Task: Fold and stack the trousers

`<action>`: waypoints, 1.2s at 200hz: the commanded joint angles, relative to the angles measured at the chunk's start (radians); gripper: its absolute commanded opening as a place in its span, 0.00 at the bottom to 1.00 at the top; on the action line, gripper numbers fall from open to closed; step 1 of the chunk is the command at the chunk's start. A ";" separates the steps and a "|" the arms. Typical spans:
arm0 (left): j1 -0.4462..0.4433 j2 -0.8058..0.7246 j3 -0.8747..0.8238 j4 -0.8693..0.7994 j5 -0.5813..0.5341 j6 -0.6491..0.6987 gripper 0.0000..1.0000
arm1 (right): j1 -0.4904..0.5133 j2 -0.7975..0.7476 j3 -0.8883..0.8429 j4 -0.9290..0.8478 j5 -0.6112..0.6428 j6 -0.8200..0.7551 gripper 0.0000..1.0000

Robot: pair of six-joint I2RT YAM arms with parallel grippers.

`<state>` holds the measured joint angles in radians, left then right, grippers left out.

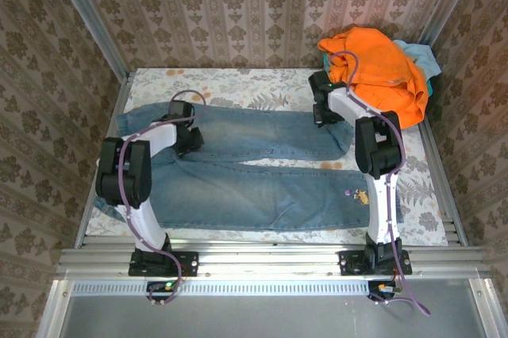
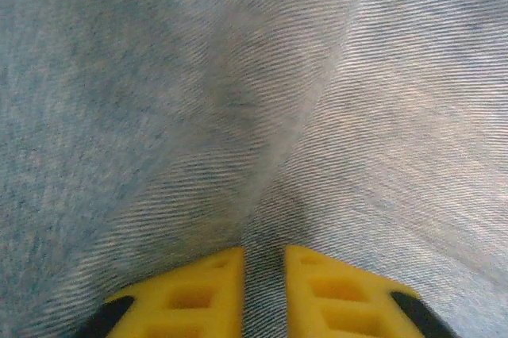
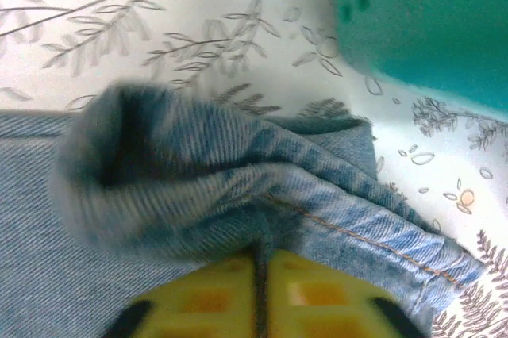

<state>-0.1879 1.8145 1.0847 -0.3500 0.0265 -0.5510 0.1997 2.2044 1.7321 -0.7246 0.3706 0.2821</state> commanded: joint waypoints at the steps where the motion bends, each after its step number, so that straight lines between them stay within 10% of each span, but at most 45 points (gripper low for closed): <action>1: 0.043 -0.033 -0.032 0.038 0.043 -0.025 0.00 | -0.020 -0.119 -0.136 0.009 0.055 0.116 0.00; 49: 0.058 -0.066 -0.064 0.061 0.051 -0.032 0.00 | -0.118 -0.273 -0.365 0.038 0.073 0.260 0.00; 65: 0.057 -0.069 -0.062 0.059 0.066 -0.038 0.00 | -0.146 -0.308 -0.408 0.037 0.074 0.285 0.41; 77: 0.056 -0.073 -0.062 0.061 0.081 -0.042 0.00 | -0.150 -0.341 -0.418 0.033 0.066 0.280 0.51; 138: 0.040 -0.147 -0.058 0.029 0.112 -0.032 0.09 | -0.095 -0.516 -0.479 0.026 0.002 0.276 0.53; 196: -0.076 -0.112 -0.010 0.030 0.166 -0.046 0.31 | -0.044 -0.436 -0.562 0.124 -0.327 0.300 0.48; 240: -0.101 0.023 0.063 0.078 0.243 -0.089 0.32 | -0.101 -0.345 -0.543 0.120 -0.354 0.229 0.47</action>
<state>-0.2909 1.7733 1.1000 -0.2939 0.2127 -0.6022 0.1509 1.8236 1.1805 -0.6144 0.0685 0.5503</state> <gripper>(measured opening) 0.322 0.467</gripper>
